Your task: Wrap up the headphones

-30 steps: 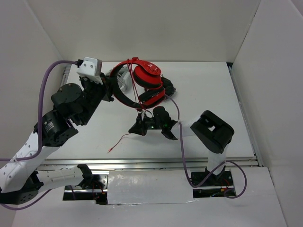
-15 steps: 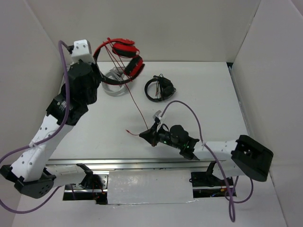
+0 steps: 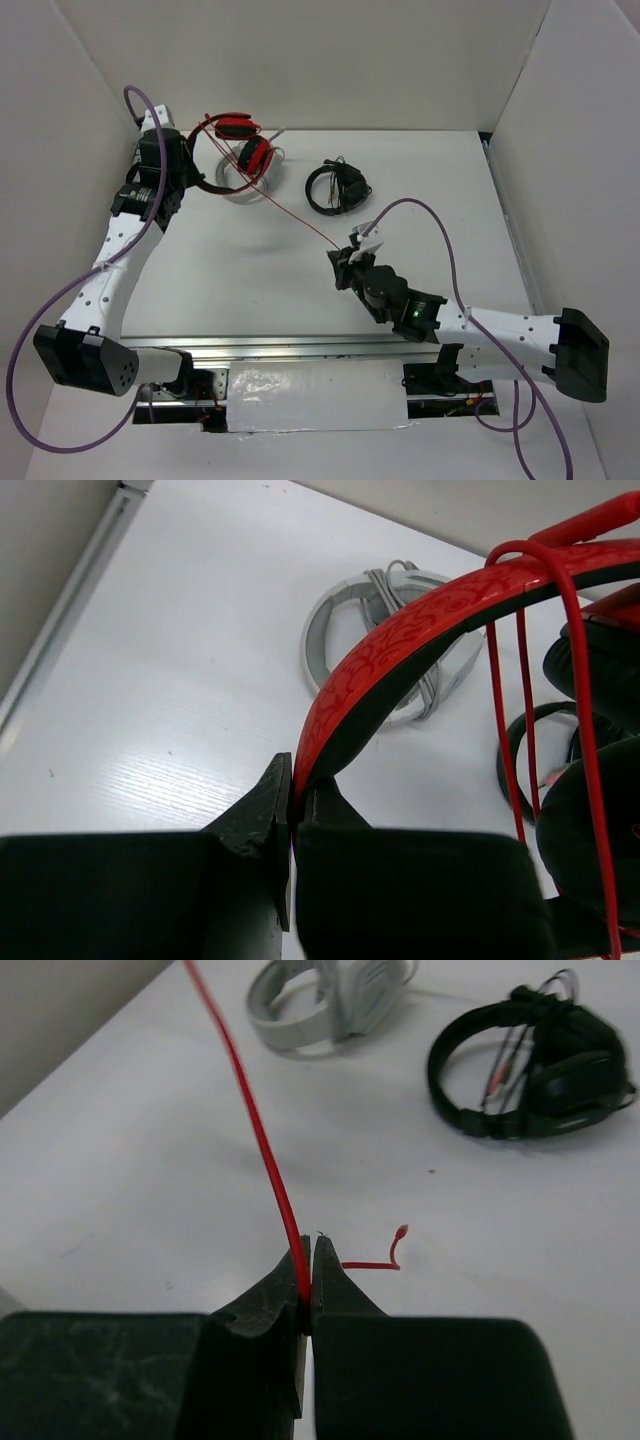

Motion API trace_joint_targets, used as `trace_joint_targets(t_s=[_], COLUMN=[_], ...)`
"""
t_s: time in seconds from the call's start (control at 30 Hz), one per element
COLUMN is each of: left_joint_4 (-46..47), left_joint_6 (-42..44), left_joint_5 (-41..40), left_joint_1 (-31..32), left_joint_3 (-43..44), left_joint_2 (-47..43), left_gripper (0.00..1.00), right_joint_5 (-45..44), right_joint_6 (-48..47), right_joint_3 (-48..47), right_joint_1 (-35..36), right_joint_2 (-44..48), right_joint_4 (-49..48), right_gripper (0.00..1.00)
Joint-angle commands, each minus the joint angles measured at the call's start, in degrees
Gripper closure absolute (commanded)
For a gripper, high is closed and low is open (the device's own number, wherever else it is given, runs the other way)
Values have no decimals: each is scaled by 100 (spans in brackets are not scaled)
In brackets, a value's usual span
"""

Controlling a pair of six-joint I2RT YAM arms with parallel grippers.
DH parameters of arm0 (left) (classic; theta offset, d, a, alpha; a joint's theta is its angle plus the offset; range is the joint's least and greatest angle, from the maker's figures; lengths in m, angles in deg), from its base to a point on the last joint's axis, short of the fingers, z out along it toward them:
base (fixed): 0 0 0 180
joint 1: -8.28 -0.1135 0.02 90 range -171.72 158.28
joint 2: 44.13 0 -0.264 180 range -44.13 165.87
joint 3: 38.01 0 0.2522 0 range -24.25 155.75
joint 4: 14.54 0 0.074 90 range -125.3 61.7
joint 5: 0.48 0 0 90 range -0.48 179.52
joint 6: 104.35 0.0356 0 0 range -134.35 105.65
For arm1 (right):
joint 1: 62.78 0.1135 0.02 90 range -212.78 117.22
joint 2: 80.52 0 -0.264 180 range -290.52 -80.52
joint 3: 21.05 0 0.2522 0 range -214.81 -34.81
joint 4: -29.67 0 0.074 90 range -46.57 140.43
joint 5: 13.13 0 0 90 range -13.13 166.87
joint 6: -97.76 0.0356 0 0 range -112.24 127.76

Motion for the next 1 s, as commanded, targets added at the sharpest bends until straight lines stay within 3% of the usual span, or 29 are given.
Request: trace_joint_targets(t_s=[0.0,0.13,0.27,0.43,0.6,0.8,0.97], left_joint_4=[1265,1187,1055,810,1028,1362,1468], left_joint_6=[-532,-744,-841,-279,380,1136,1356], left_joint_5=[798,949,624,124,342,124,-177], left_joint_1=[-279,-534,-473,343,1186,2391,3095], left_joint_3=[-338,-428,-384,-393,-980,-1825,-2282], left_joint_2=[-372,-197,75,480,542,340,313], left_gripper=[100,100,100,100,100,100,100], right_joint_5=[-1355,-1524,-875,-1207,-1392,-374,1108], right_joint_6=[-425,-671,-1628,-3190,-4599,-5163,-5015], right_joint_3=[-561,-694,-615,-948,-1159,-1564,-1924], right_joint_1=[-105,-193,192,361,125,-456,-1133], right_joint_2=[93,154,436,226,-170,-364,-250], right_joint_4=[944,1058,621,-21,-1006,-876,-103], right_gripper=[100,100,100,100,100,100,100])
